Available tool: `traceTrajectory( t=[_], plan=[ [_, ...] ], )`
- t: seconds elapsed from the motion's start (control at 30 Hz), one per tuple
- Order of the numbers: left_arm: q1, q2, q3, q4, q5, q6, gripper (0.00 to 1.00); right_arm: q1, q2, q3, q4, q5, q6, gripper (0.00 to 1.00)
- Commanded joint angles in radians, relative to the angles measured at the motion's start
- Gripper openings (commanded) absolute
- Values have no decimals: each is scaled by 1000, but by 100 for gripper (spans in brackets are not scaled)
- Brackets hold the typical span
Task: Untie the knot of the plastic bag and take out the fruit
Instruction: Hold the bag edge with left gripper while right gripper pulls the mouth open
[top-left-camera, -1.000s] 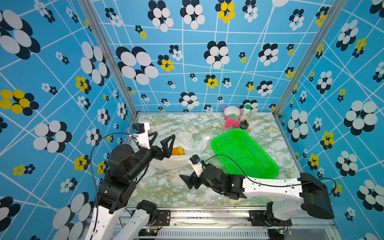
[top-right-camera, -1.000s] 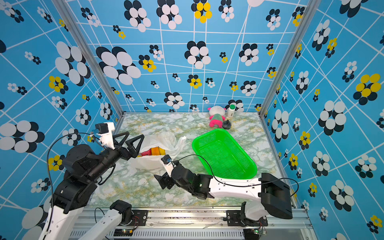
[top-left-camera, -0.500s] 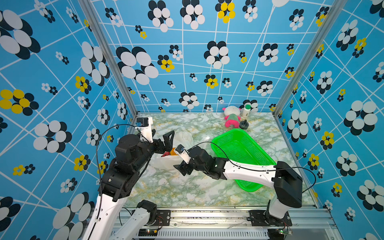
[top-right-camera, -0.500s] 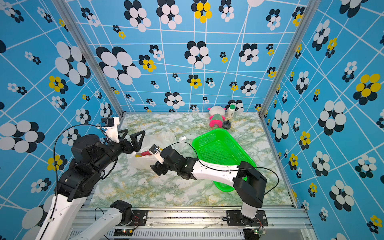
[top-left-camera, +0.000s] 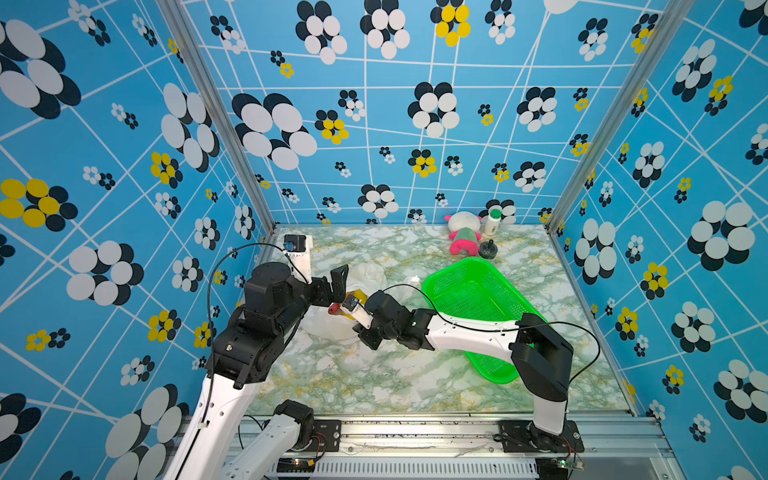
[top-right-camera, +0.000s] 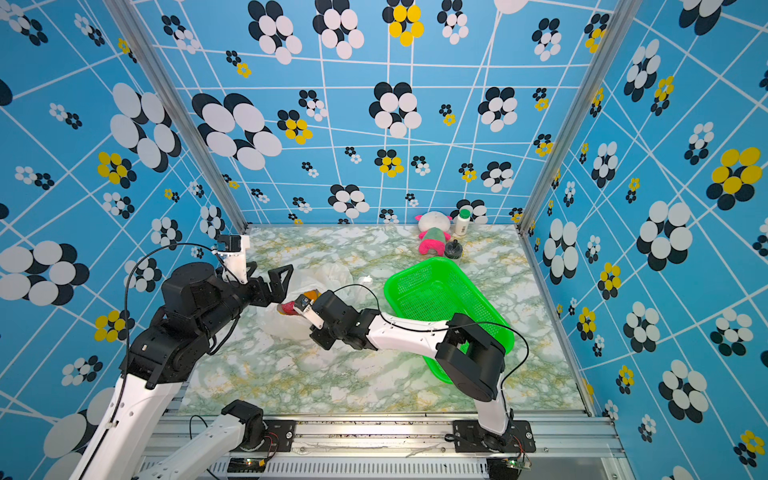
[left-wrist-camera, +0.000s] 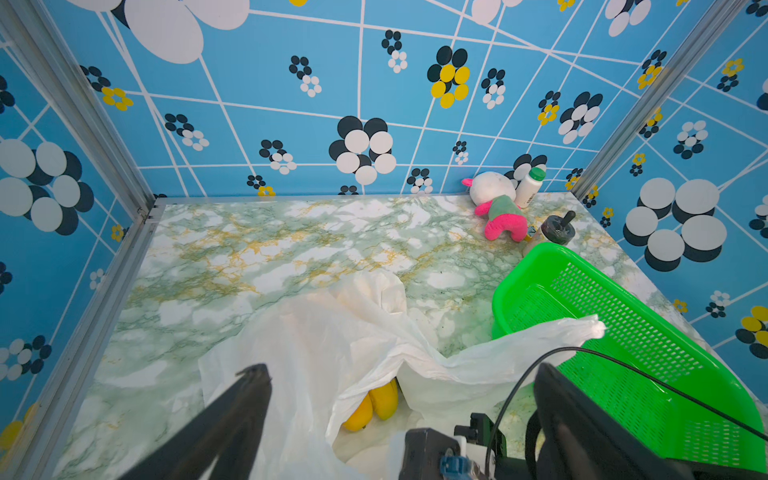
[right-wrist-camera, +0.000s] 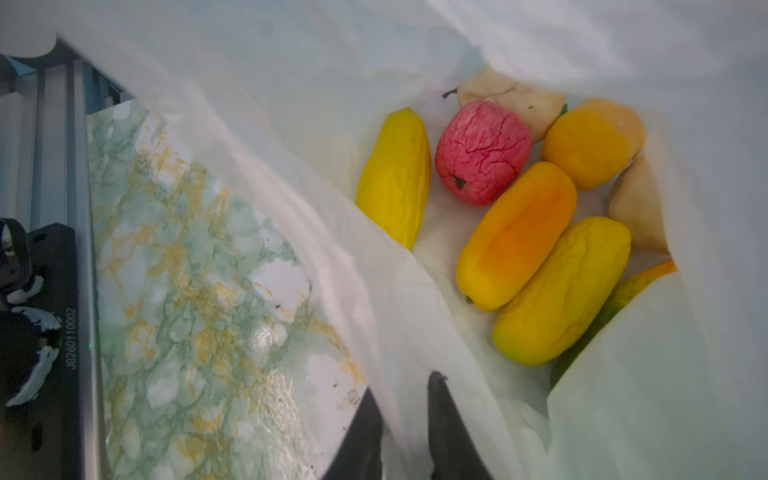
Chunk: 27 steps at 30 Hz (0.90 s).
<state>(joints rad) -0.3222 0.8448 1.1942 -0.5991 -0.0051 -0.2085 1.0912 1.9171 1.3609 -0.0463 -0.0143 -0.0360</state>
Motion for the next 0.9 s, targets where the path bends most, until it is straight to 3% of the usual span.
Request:
traceTrajectory(
  t=[0.0, 0.3, 0.53, 0.87],
  plan=[
    [2, 41, -15, -13, -30, 19, 98, 10, -62, -68, 11, -47, 11, 1],
    [-33, 118, -183, 13, -115, 26, 99, 18, -109, -251, 170, -74, 8, 0],
    [-109, 182, -193, -22, -212, 63, 99, 19, -122, -292, 225, -91, 1, 0],
    [-143, 284, -146, -37, -267, 91, 99, 19, -129, -305, 244, -110, 0, 0]
  ],
)
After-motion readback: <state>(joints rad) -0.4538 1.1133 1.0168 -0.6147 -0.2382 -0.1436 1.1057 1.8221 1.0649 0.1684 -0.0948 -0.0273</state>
